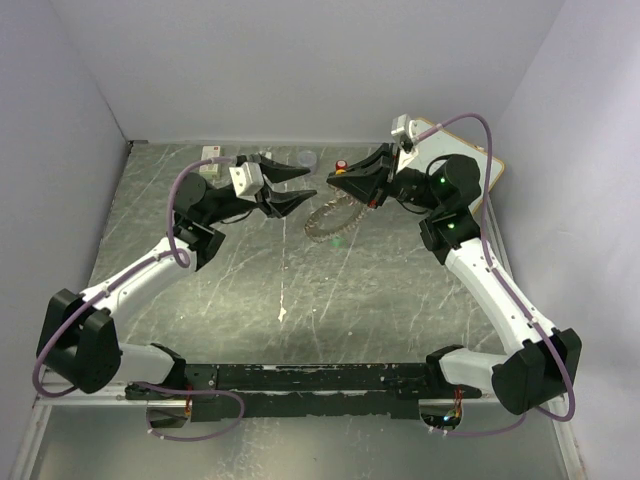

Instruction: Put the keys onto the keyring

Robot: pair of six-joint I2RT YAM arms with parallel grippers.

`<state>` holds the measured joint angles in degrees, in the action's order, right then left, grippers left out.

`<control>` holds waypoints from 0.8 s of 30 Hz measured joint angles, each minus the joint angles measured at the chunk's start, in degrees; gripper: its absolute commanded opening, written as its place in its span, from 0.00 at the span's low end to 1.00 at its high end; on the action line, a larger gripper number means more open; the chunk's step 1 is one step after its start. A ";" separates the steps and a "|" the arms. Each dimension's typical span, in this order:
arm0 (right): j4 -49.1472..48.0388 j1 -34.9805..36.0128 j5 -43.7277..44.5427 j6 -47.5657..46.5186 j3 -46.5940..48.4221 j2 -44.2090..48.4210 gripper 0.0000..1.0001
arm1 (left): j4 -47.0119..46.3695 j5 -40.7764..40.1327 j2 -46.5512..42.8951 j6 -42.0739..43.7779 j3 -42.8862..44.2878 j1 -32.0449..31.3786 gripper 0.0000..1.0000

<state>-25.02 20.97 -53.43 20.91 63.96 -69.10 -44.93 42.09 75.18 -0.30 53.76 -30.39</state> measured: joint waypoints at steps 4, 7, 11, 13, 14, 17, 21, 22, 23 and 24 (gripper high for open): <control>0.04 -0.02 -0.26 0.02 0.13 -0.42 0.00 | -1.62 6.40 3.17 -3.41 2.16 0.74 0.57; -0.02 -0.02 -0.44 0.04 0.70 -0.81 0.00 | -4.11 10.19 4.87 -6.29 2.86 0.74 0.57; -0.39 -0.02 -1.27 0.44 0.92 -1.16 0.00 | -7.06 13.29 6.45 -9.31 2.91 0.74 0.57; -0.46 -0.02 -1.55 0.76 0.92 -1.31 0.00 | -8.07 14.60 7.15 -10.54 3.15 0.74 0.57; -0.59 -0.02 -1.70 0.94 0.92 -1.38 0.00 | -8.31 14.88 7.37 -10.86 3.30 0.74 0.57; -0.85 -0.02 -2.10 1.14 0.92 -1.46 0.00 | -9.18 15.39 7.87 -11.76 3.76 0.74 0.57; -0.90 -0.02 -2.58 1.14 0.92 -1.46 0.00 | -9.68 14.93 7.85 -11.72 3.76 0.79 0.57; -0.90 -0.02 -2.67 1.14 0.92 -1.49 0.00 | -9.66 14.51 7.85 -11.69 3.76 0.83 0.56; -0.92 -0.02 -2.73 1.14 0.92 -1.51 0.00 | -9.66 14.27 7.85 -11.69 3.76 0.85 0.56; -0.90 -0.02 -2.75 1.14 0.92 -1.55 0.00 | -9.70 13.97 7.85 -11.69 3.76 0.87 0.56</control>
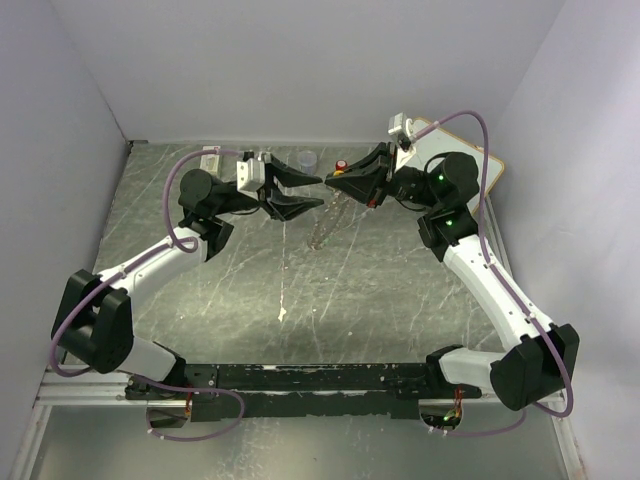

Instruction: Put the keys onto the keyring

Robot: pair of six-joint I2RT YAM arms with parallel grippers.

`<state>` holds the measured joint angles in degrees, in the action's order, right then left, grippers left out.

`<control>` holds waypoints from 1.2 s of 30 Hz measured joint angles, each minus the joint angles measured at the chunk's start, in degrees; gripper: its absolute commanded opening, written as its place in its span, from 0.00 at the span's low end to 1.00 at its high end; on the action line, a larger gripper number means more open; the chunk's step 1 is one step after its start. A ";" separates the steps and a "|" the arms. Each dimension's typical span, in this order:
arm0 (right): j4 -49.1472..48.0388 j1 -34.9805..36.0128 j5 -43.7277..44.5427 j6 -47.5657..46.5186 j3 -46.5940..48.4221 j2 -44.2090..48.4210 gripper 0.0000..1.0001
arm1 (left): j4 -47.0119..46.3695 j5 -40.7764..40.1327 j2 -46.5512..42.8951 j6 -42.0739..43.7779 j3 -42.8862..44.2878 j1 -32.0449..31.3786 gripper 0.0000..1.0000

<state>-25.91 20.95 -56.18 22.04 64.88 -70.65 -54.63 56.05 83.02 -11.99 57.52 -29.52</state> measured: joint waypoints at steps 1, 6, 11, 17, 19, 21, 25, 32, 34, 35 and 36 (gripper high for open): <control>-0.02 0.00 -0.02 0.00 0.00 0.00 0.00 | -0.04 -0.13 0.00 -0.04 0.02 0.02 0.55; -0.55 0.00 -0.20 0.17 0.00 -0.22 0.00 | -2.29 -0.28 0.87 -1.40 0.42 0.07 0.53; -1.27 0.00 -0.81 1.01 0.00 -0.70 0.00 | -5.66 0.09 3.48 -4.15 1.75 0.07 0.51; -2.36 0.00 -1.49 1.70 0.00 -1.05 0.00 | -8.79 1.25 6.05 -7.41 2.23 0.07 0.51; -2.86 0.00 -1.55 1.99 0.00 -1.20 0.00 | -9.29 1.46 6.51 -8.24 2.23 0.00 0.51; -3.23 0.00 -1.60 2.34 0.00 -1.36 0.00 | -9.97 1.70 6.86 -8.81 2.23 -0.37 0.50; -3.80 0.00 -2.03 2.80 0.00 -1.64 0.00 | -11.65 2.12 7.85 -9.99 2.89 -1.05 0.51; -4.22 0.00 -2.60 3.06 0.00 -2.32 0.00 | -13.51 2.47 9.11 -11.21 3.23 -2.54 0.50; -4.22 0.00 -2.64 3.06 0.00 -2.36 0.00 | -13.53 2.62 9.35 -11.21 3.61 -2.82 0.44; -4.22 0.00 -2.64 3.06 0.00 -2.36 0.00 | -13.57 2.69 9.38 -11.21 3.69 -2.91 0.39; -4.24 0.00 -2.64 3.06 0.00 -2.36 0.00 | -13.68 2.82 9.40 -11.26 3.72 -3.02 0.32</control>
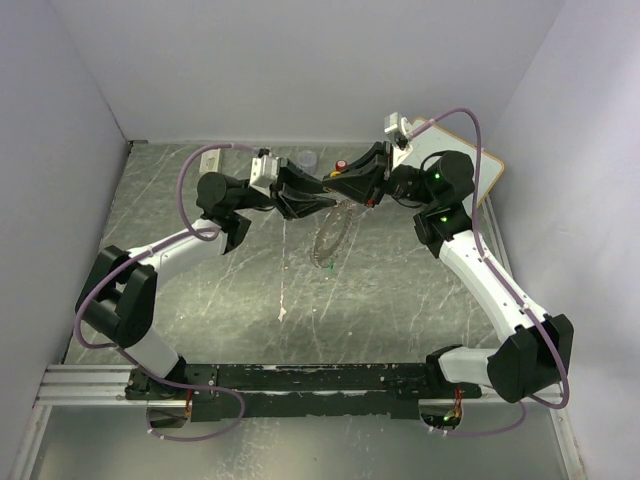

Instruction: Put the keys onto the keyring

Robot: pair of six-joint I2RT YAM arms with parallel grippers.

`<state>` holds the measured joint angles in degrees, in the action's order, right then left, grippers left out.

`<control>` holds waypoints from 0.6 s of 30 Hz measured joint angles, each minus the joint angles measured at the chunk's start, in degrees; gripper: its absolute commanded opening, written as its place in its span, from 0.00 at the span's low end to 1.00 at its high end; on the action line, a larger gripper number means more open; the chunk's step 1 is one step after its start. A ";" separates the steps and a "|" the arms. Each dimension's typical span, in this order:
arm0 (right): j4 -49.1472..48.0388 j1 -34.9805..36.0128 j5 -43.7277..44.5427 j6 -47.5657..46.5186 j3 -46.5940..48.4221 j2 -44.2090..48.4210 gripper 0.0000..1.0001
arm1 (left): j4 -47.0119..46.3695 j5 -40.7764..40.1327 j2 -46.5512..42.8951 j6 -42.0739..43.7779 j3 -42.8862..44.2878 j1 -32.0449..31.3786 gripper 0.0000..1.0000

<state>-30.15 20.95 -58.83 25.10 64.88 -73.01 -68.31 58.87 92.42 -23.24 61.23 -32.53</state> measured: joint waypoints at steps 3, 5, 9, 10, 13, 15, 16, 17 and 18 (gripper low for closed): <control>-0.02 0.00 0.00 -0.02 0.00 0.00 0.00 | -0.20 0.55 0.00 -0.35 0.00 -0.26 0.14; -0.02 0.00 0.00 -0.02 0.00 0.00 0.00 | -0.22 0.76 0.02 -0.37 0.02 -0.39 0.07; 0.00 0.00 0.00 -0.02 0.00 0.00 0.00 | -0.04 0.66 0.02 -0.46 0.02 -0.42 0.07; 0.00 0.00 0.02 -0.02 0.00 0.00 0.00 | 0.07 0.44 0.02 -0.61 0.02 -0.42 0.07; 0.04 0.00 0.20 -0.28 0.00 0.00 0.00 | 0.96 -0.94 -0.04 -1.07 0.02 -0.44 0.07; 0.22 0.00 0.59 -0.68 0.00 0.02 0.00 | 2.43 -3.17 -0.35 -1.33 0.00 -0.48 0.07; 0.37 0.00 0.83 -0.85 0.00 0.09 0.00 | 3.37 -4.59 -0.59 -1.55 0.00 -0.48 0.07; 0.61 0.00 1.11 -1.09 -0.02 0.17 0.00 | 4.42 -6.23 -0.92 -1.88 -0.02 -0.50 0.07; 0.83 0.00 1.36 -1.22 -0.02 0.28 0.00 | 5.22 -7.56 -1.25 -2.32 -0.02 -0.52 0.07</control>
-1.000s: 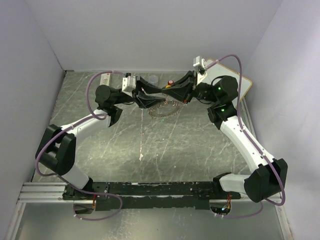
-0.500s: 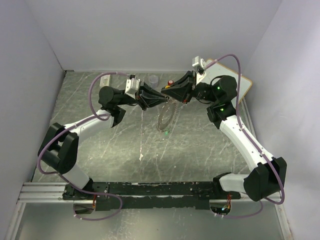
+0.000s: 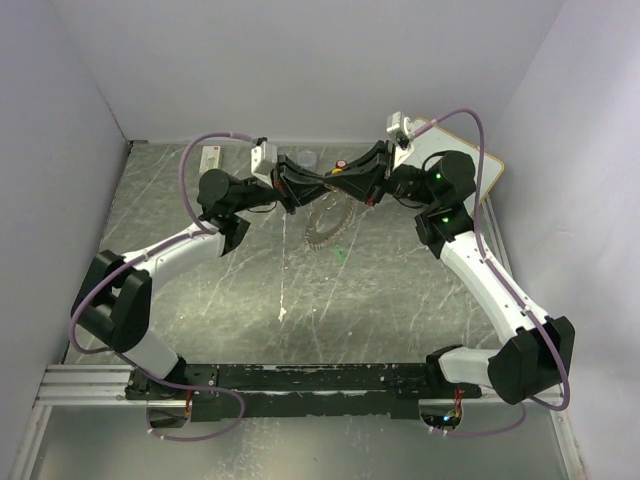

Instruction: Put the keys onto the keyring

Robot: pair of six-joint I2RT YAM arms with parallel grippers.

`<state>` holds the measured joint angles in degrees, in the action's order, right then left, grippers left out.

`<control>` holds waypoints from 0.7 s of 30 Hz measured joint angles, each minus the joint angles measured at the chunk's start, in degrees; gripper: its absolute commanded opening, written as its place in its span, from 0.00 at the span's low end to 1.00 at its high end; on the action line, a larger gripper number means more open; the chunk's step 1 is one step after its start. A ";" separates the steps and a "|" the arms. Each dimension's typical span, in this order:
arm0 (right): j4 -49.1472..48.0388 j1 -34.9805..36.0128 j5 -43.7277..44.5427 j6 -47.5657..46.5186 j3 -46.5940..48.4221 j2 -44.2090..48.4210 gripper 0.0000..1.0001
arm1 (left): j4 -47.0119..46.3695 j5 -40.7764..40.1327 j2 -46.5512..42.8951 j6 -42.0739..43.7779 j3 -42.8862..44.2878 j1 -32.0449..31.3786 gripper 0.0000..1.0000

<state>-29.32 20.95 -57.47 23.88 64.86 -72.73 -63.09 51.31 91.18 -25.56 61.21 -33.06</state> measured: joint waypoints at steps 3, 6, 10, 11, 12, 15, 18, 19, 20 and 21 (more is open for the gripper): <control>0.50 -0.04 1.16 -0.85 -0.13 0.59 0.00 | 2.16 -5.44 -1.55 -1.90 -0.87 0.02 0.07; 1.01 -0.11 2.08 -1.64 -0.76 1.29 0.00 | 2.51 -10.32 -3.17 -4.81 -2.84 0.17 0.07; 2.38 -0.13 4.28 -3.02 -1.79 1.86 0.00 | 1.46 -14.88 -4.28 -9.75 -5.29 0.57 0.07; 2.99 -0.11 5.07 -3.50 -2.21 2.01 0.00 | 0.81 -15.82 -4.39 -11.10 -6.01 0.66 0.07; 3.56 -0.11 5.99 -3.93 -2.62 2.23 0.00 | 0.15 -16.65 -4.50 -12.44 -6.93 0.74 0.07; 5.25 -0.04 8.28 -4.94 -3.85 2.86 0.00 | -2.12 -18.40 -4.61 -16.04 -9.51 1.01 0.07; 6.43 0.02 9.99 -5.49 -4.68 3.23 0.00 | -4.55 -19.50 -4.61 -19.12 -11.41 1.29 0.07; 6.49 0.02 10.45 -5.49 -4.94 3.28 0.00 | -5.38 -19.87 -4.61 -20.22 -11.91 1.38 0.07; 6.51 0.02 10.80 -5.46 -5.27 3.39 0.00 | -6.60 -20.31 -4.61 -21.40 -12.41 1.42 0.07; 6.40 0.02 11.10 -5.29 -5.55 3.39 0.00 | -7.45 -20.50 -4.59 -22.25 -12.72 1.46 0.07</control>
<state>-22.92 20.97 -46.37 18.59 59.31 -69.34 -70.54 30.81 86.59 -47.81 48.49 -31.59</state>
